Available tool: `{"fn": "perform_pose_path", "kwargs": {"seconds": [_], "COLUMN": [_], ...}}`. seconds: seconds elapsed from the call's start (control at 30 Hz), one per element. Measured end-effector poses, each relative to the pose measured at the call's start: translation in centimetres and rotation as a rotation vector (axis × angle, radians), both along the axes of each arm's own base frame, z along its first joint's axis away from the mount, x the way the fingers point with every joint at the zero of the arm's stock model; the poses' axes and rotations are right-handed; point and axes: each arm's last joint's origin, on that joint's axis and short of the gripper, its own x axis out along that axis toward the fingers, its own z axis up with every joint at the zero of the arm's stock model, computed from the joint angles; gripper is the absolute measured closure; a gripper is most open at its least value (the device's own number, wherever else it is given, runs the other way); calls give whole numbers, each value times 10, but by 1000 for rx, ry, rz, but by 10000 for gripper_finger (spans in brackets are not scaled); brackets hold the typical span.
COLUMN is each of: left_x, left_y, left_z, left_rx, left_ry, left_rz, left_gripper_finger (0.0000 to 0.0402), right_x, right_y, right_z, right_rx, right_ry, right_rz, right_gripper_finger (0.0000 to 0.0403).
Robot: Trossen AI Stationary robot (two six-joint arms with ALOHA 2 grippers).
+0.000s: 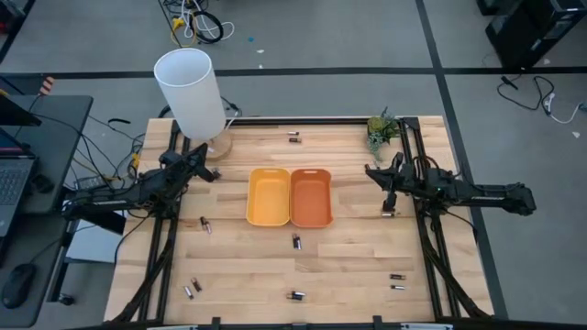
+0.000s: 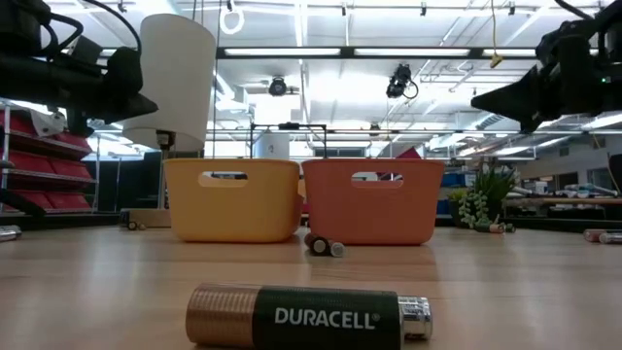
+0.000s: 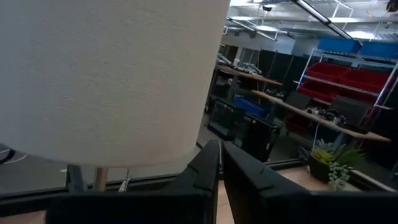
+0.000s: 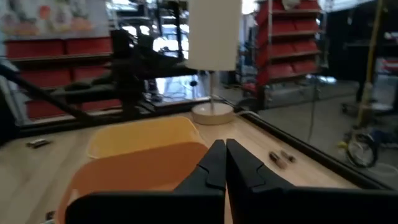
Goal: Sort batteries
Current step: Put the top left black battery into the yellow bin
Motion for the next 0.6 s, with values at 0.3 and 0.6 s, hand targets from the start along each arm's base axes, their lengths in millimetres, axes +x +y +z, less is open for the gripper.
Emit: {"fn": "perform_pose_path", "kwargs": {"seconds": [0.3, 0.6], "left_x": [2, 8], "left_y": [-1, -2], "left_z": [-3, -10], "left_rx": [-42, -162], "left_ry": [-29, 114], "left_rz": [-61, -136], "left_gripper_finger": [366, 366], "right_x": [4, 9], "right_y": [-1, -1], "right_z": [-9, -9], "right_rx": [103, 133], "right_ry": [68, 59], "right_rz": [-33, -47], "right_gripper_finger": [399, 325]}}
